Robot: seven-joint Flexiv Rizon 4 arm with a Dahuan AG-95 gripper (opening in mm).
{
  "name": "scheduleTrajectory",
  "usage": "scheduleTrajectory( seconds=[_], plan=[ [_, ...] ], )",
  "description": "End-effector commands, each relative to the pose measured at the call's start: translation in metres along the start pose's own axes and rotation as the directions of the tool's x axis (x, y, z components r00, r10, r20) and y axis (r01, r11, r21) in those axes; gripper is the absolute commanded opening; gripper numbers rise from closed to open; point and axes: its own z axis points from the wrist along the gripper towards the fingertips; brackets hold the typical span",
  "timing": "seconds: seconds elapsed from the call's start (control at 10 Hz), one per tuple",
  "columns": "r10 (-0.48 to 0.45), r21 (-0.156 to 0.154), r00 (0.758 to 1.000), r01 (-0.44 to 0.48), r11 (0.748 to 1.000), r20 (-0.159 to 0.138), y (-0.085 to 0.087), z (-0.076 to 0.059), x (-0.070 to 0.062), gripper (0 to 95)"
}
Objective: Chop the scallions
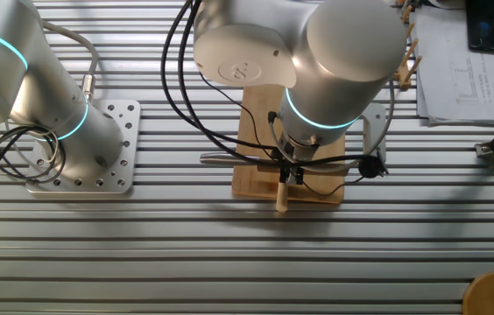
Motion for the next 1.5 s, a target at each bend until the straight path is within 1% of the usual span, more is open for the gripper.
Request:
scheduleTrajectory(
  seconds=[0.1, 0.7, 0.9, 1.5],
  plan=[
    [-0.001, 0.000, 1.000, 0.001, 1.000, 0.000, -0.0001, -0.0001, -0.0015, 0.0],
    [-0.002, -0.001, 1.000, 0.002, 1.000, -0.006, -0.0004, 0.0053, -0.0042, 0.0],
    [0.000, -0.002, 1.000, 0.000, 1.000, -0.014, -0.0006, 0.0060, -0.0042, 0.0],
    [0.003, -0.011, 1.000, -0.003, 1.000, -0.015, -0.0004, 0.0090, -0.0014, 0.0]
  ],
)
